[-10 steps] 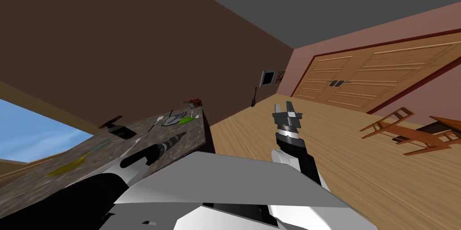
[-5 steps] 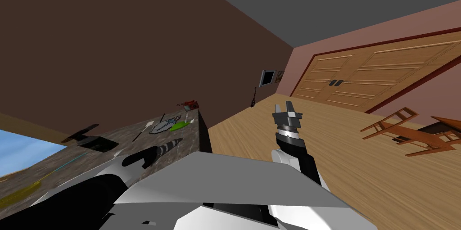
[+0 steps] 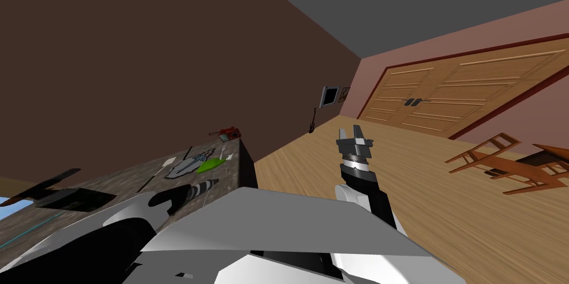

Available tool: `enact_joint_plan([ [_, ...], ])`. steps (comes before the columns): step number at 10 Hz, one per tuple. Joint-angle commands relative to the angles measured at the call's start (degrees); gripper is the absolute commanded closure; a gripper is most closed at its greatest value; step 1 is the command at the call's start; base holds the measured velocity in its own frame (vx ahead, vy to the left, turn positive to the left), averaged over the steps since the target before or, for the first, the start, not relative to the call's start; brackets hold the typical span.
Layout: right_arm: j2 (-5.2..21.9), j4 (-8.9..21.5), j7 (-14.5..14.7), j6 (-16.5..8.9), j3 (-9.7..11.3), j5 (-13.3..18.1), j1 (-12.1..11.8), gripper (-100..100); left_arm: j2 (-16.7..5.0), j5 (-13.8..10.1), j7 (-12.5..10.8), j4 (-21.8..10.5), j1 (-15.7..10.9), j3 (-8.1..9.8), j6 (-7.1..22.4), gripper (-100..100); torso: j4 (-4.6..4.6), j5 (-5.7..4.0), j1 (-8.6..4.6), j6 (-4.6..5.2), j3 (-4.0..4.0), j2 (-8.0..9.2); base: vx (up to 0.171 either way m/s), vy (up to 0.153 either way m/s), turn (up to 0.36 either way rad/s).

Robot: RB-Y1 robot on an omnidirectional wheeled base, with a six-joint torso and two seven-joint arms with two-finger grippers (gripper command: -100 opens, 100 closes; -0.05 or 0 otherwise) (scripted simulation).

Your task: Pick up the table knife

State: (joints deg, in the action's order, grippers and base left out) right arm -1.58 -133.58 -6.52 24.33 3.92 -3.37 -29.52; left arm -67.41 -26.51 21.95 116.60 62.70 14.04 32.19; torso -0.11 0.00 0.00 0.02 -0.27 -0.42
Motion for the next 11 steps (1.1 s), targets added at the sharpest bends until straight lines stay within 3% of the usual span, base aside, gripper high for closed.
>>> enact_joint_plan([
  [1, 0.0, 0.0, 0.0, 0.0, 0.0, 0.0, 0.0, 0, 0.0, 0.0, 0.0, 0.0, 0.0, 0.0, 0.0, -100, 0.0, 0.0, 0.0, 0.0, 0.0, 0.0, 0.038, 0.004, -0.006],
  [2, 0.0, 0.0, 0.0, 0.0, 0.0, 0.0, 0.0, 0, -0.1, 0.0, 0.1, 0.0, 0.0, 0.0, 0.2, 0, 0.05, 0.0, -0.02, -0.01, 0.12, 0.21, 0.009, 0.001, 0.0],
  [3, 0.0, 0.0, 0.0, 0.0, 0.0, 0.0, 0.0, 0, 1.0, 0.7, 0.2, -1.8, -1.0, -1.29, -0.7, -100, 0.08, -0.01, -0.04, -0.02, 0.21, 0.35, 0.013, 0.006, -0.097],
  [5, 0.0, 0.0, 0.0, 0.0, 0.0, 0.0, 0.0, 0, 2.4, 1.7, 0.4, -4.0, -2.3, -2.9, -1.7, -100, 0.1, 0.01, 0.02, -0.01, 0.24, 0.4, 0.016, 0.017, -0.08],
  [6, 0.0, 0.0, 0.0, 0.0, 0.0, 0.0, 0.0, 0, 1.9, 1.3, 0.4, -3.2, -1.7, -2.22, -1.4, -100, 0.1, 0.02, 0.03, -0.01, 0.24, 0.4, 0.007, 0.009, -0.017],
  [7, 0.0, 0.0, 0.0, 0.0, 0.0, 0.0, 0.0, 0, 2.0, 1.3, 0.4, -3.3, -1.7, -2.31, -1.5, 100, 0.1, 0.0, 0.0, -0.02, 0.25, 0.43, 0.0, 0.0, 0.0],
  [11, 0.0, 0.0, 0.0, 0.0, 0.0, 0.0, 0.0, 0, 1.9, 1.4, 0.4, -3.4, -1.7, -2.28, -1.4, 100, 0.15, 0.08, 0.01, 0.01, 0.31, 0.49, 0.0, 0.0, 0.0],
])
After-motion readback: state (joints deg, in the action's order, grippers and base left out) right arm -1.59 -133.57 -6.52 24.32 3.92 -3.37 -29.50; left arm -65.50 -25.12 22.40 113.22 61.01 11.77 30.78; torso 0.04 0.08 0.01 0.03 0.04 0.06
